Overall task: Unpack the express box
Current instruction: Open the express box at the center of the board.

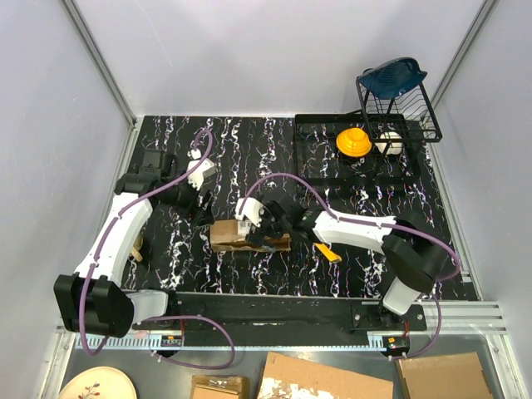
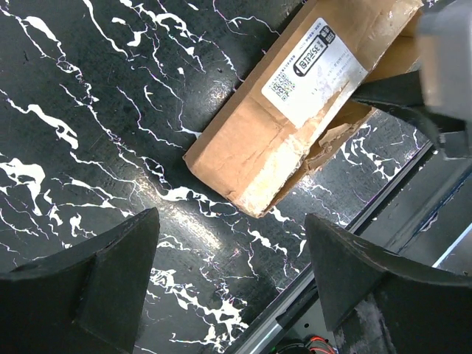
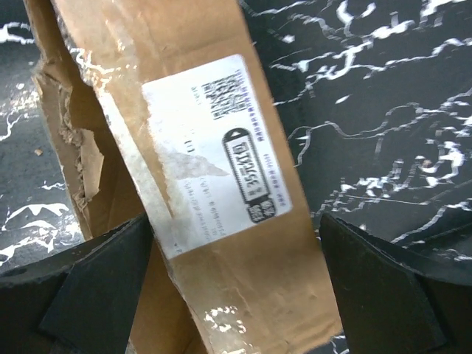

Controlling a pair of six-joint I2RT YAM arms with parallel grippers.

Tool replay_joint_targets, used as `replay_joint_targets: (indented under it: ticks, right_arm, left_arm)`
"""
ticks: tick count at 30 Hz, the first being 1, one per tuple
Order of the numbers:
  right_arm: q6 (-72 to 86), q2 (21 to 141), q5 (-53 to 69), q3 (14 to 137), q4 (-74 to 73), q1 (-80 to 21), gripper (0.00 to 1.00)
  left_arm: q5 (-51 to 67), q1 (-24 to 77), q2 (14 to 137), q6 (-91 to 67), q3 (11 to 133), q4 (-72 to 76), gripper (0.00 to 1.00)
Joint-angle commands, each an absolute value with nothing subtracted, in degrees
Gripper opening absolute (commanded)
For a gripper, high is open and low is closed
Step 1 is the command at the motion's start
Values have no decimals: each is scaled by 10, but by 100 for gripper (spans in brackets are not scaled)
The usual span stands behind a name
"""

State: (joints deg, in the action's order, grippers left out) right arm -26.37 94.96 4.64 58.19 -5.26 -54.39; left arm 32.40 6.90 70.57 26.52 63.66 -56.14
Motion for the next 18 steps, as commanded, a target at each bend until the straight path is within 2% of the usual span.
replay_joint_targets:
  ticks: [1,9,11,14,15,16,18]
  right_arm:
    - [-277,979,97,602,-98,-541,100]
    - [-291,1025,126,634,-145,-541,100]
    - [-287,1031,130,654,-163,-541,95]
    - [-259,1030,126,675,-182,-541,67]
    - [-238,1028,114,678,-184,-541,43]
    - [-223,1019,105,678,-176,-541,35]
    - [-179,1002,43,652,-122,-550,31]
  left_arm:
    - [348,61,684,274,657,-562,82]
    - [370,51,691,292,667,-568,81]
    - [374,49,692,294,671,-569,81]
    - [372,47,693,286,683,-566,81]
    - [367,47,692,280,688,-562,81]
    - [351,46,687,265,699,-556,80]
    - [328,47,683,244,715,-533,80]
